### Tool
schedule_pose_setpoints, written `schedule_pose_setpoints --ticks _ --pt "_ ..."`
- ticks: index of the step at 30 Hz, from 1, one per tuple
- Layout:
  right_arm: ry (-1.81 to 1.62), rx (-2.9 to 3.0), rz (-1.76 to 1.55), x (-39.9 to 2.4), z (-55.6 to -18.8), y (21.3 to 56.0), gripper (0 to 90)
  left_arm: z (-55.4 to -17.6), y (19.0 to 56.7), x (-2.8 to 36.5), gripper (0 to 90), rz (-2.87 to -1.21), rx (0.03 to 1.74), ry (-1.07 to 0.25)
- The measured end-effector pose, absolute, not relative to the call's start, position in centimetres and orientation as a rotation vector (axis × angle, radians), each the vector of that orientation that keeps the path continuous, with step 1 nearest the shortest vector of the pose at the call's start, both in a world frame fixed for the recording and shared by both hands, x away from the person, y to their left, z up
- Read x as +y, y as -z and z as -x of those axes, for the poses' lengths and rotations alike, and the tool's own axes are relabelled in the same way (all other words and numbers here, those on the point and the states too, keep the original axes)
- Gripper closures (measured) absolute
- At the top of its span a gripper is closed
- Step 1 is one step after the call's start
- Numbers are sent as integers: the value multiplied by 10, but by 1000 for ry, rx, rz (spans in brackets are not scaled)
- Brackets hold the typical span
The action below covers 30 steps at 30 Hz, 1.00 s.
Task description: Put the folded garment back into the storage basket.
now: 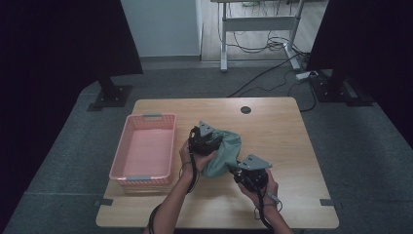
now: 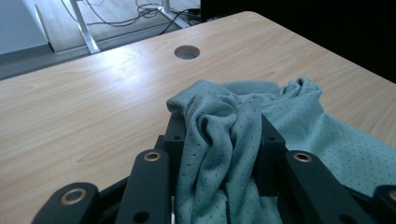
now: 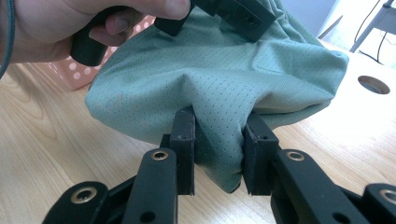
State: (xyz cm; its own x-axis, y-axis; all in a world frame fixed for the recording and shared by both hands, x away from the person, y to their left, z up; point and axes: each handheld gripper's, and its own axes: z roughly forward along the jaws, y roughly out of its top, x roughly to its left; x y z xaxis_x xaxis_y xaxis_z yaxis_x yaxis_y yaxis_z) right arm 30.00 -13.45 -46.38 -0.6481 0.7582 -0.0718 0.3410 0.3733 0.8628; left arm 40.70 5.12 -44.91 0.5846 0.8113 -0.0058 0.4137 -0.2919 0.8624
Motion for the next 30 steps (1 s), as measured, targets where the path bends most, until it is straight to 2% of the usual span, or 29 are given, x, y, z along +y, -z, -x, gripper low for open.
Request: schedule_pose_setpoints --ticks 30 --pt "-1231 2146 -903 -120 -298 443 697 -400 423 68 646 -1888 968 -609"
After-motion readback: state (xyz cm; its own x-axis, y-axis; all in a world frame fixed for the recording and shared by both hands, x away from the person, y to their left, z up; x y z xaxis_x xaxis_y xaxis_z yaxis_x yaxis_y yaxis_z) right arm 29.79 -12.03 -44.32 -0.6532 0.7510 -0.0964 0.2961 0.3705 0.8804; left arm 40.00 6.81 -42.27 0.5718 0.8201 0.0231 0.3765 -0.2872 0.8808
